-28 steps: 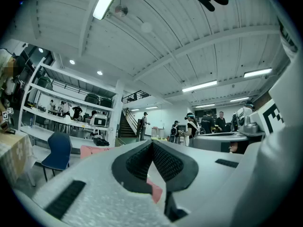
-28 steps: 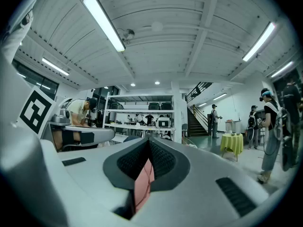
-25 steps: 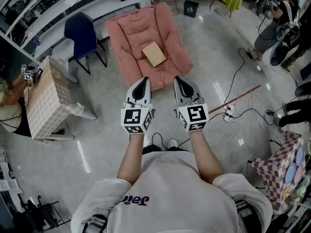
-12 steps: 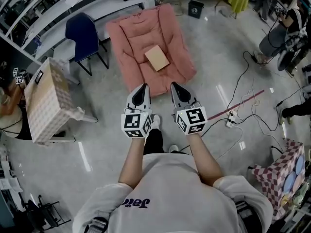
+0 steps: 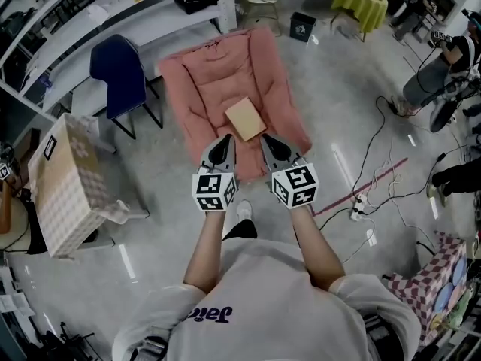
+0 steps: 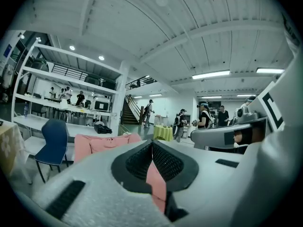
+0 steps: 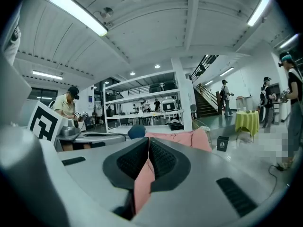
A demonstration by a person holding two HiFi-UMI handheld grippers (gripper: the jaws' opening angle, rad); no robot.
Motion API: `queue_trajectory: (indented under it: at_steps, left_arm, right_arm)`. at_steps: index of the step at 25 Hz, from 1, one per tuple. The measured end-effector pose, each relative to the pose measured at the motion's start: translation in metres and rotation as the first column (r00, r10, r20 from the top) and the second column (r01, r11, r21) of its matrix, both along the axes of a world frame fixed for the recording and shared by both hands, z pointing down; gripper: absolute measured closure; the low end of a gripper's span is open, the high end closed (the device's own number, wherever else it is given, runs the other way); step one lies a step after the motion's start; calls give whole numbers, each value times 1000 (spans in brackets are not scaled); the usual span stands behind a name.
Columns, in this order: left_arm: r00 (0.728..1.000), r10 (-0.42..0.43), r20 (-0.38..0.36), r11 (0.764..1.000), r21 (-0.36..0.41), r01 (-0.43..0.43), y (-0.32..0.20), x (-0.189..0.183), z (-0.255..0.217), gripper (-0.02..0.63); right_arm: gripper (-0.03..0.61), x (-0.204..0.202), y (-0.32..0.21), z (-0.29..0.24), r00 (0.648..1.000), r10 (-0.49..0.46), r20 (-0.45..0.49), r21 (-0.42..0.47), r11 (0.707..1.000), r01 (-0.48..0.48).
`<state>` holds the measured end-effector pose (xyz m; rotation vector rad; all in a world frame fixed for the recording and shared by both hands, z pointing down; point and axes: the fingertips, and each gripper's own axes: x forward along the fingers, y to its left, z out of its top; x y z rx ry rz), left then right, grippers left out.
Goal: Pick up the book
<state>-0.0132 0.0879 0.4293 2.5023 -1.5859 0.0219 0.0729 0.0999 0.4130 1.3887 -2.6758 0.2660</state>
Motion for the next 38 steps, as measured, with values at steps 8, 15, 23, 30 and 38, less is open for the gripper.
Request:
queue_trajectory:
  at_steps: [8, 15, 23, 30, 38]
  left_arm:
    - [999, 23, -43, 997, -68, -26, -108, -45, 22, 598]
    - [998, 24, -57, 985, -170, -33, -161, -49, 71, 598]
    - [997, -18, -78, 944, -329, -8, -212, -52, 152, 597]
    - [985, -97, -143, 888, -460, 20, -270, -42, 231, 597]
    - [967, -179, -183, 755, -655, 16, -323, -44, 375, 489]
  right_arm:
    - [565, -43, -106, 24, 999, 12, -50, -75, 997, -16]
    - [565, -42, -153, 74, 995, 10, -104, -190, 981, -30]
    - [563, -36, -222, 146, 988, -62, -141, -341, 940, 10]
    - [548, -16, -287, 241, 979, -133, -156, -520, 853, 34]
    - [366, -6, -349, 375, 964, -202, -171, -684, 729, 32]
